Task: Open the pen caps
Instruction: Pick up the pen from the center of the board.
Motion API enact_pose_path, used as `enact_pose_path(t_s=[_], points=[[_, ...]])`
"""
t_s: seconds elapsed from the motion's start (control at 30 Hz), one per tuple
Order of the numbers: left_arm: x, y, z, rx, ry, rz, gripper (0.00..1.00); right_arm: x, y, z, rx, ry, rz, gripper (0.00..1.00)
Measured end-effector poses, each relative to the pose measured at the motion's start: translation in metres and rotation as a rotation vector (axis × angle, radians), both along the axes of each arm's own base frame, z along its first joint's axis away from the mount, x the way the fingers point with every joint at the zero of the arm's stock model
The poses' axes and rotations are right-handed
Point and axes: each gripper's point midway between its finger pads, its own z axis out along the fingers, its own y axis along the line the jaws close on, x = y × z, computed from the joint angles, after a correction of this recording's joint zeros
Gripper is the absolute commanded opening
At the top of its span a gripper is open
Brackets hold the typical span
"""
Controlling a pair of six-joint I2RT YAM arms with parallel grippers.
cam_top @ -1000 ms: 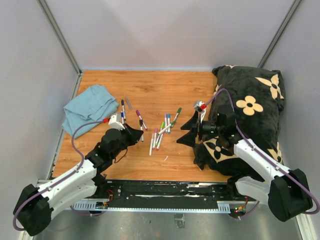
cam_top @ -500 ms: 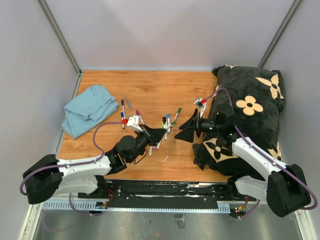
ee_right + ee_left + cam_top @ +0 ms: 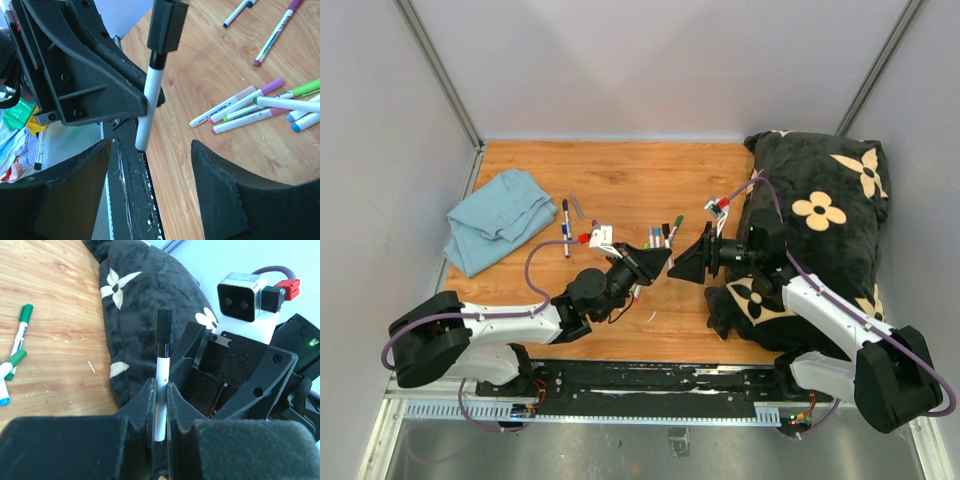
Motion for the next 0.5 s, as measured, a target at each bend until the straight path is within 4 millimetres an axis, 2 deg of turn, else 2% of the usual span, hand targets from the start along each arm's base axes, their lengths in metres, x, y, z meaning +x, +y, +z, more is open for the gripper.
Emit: enact_pose_path(t_s=[0.2,0.43,0.5], points=[[-0.001,-0.013,-0.004,0.014,0.002,-0.012,0.0,0.0,0.0,0.0,0.002,0.014,-0.004,0.45],[-0.004,-0.02,-0.004,0.012,-0.003,-0.023,0.01,-0.002,0.003,-0.001,-0.001,0.034,0.002,0.04],[-0.004,-0.02,-0.003,0.01,-0.008,-0.023,0.05,-0.001,0.003,-0.002,-0.005,0.043,-0.005,0.01]])
